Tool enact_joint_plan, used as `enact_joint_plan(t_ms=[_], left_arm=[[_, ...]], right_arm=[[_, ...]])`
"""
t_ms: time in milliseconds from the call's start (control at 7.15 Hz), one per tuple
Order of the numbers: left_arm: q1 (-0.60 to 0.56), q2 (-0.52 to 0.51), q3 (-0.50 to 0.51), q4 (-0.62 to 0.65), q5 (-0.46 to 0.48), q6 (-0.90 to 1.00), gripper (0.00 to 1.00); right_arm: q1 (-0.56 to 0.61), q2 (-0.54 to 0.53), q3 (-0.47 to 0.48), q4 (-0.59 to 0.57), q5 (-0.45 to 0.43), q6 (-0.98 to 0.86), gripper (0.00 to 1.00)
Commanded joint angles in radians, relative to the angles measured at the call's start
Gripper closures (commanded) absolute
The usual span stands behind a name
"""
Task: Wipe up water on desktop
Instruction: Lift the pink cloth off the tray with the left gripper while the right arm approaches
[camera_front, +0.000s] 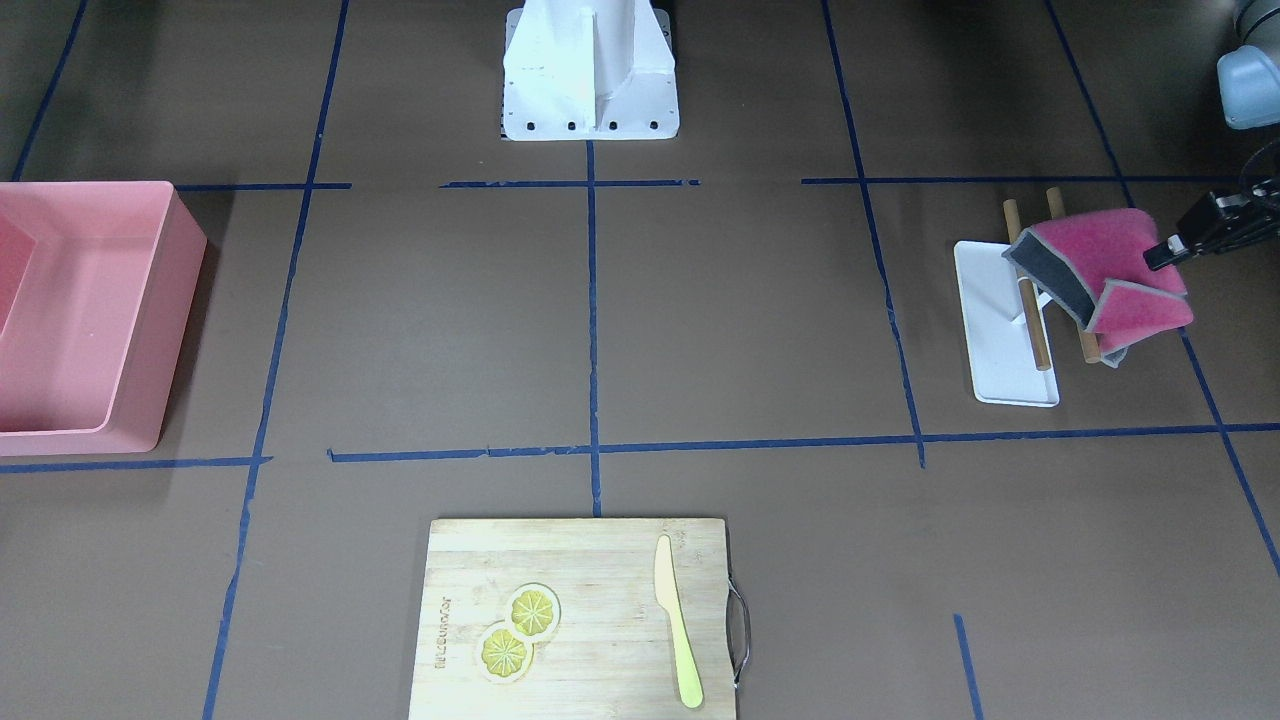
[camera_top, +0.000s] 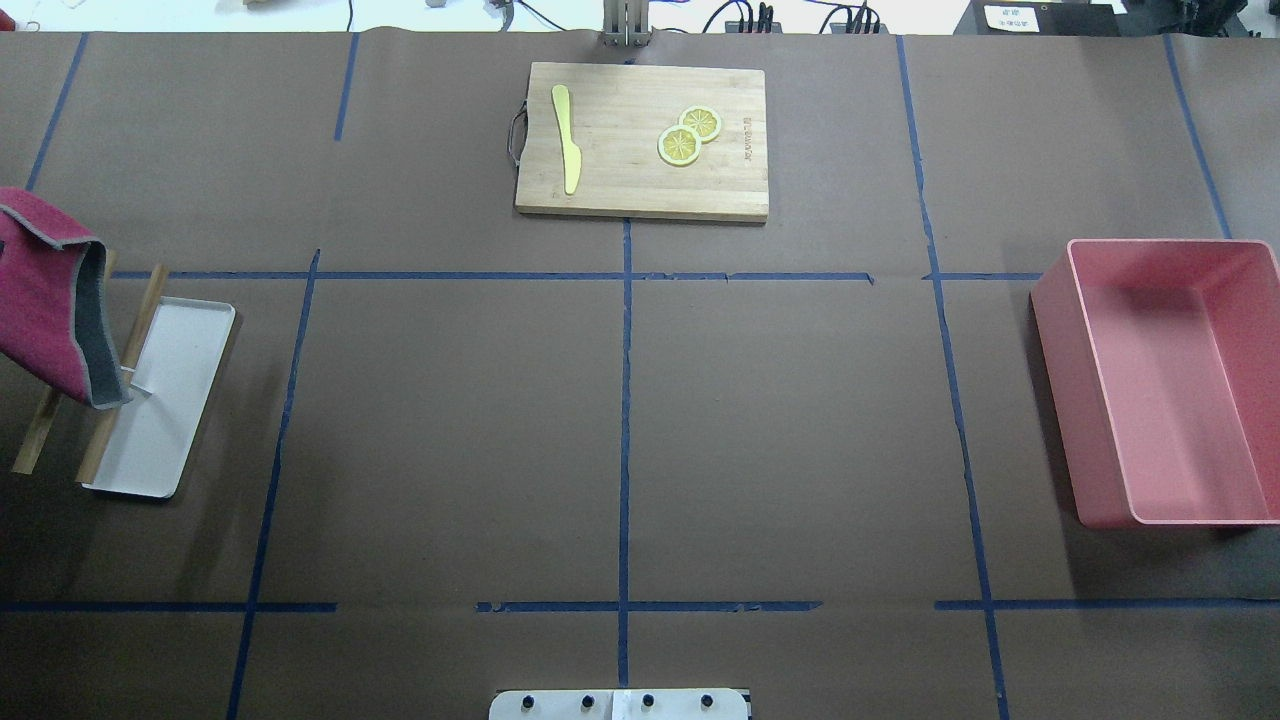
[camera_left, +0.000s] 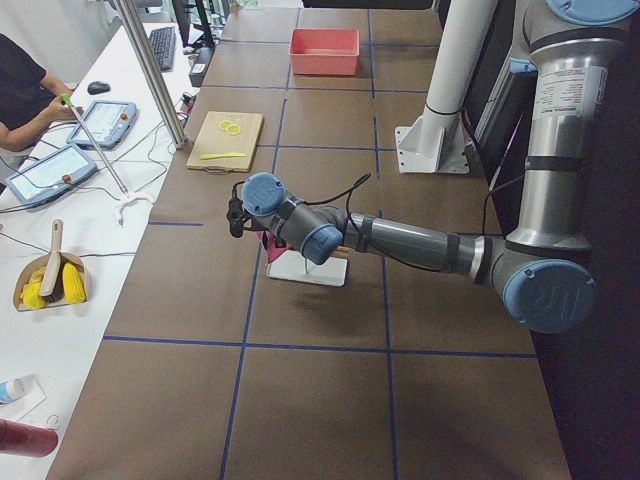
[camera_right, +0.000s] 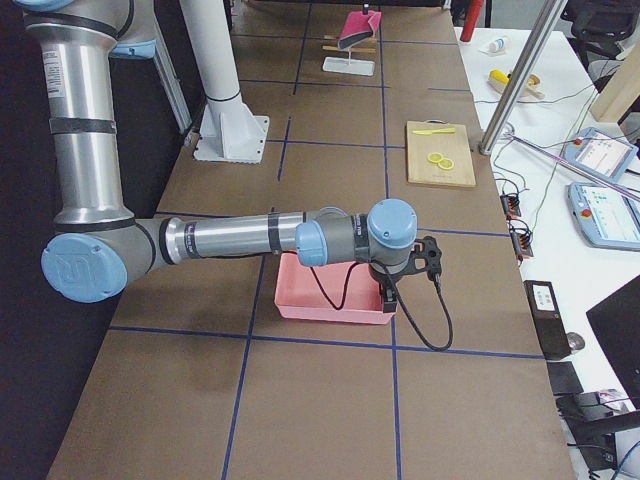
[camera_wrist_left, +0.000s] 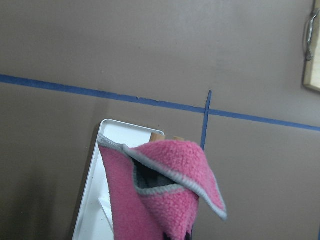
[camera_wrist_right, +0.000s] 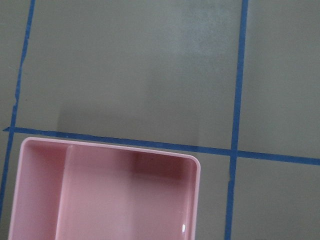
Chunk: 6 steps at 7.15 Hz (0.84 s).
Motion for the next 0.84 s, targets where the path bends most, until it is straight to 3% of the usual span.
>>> enact_joint_plan(t_ms=[0, 140, 280, 560, 699], left_arm=[[-0.023, -0.137, -0.095, 0.296, 0.004, -0.004, 1.00], [-0.023, -0.240, -0.105, 0.428, 0.010, -0.031, 1.00], [-0.016, -0.294, -0.102, 0.458, 0.012, -0.122, 1.00], [0.035, -0.346, -0.088, 0.444, 0.010, -0.301, 0.99], [0.063, -0.359, -0.085, 0.419, 0.044, -0.306, 0.99]], right_arm=[[-0.096, 0.058, 0.085, 0.001, -0.002, 0.184, 0.00], [-0.165, 0.110, 0.107, 0.001, 0.000, 0.279, 0.00], [-0.211, 0.112, 0.154, 0.020, -0.002, 0.292, 0.00], [-0.320, 0.165, 0.178, 0.187, -0.006, 0.449, 0.00], [-0.396, 0.257, 0.172, 0.239, -0.025, 0.569, 0.00]])
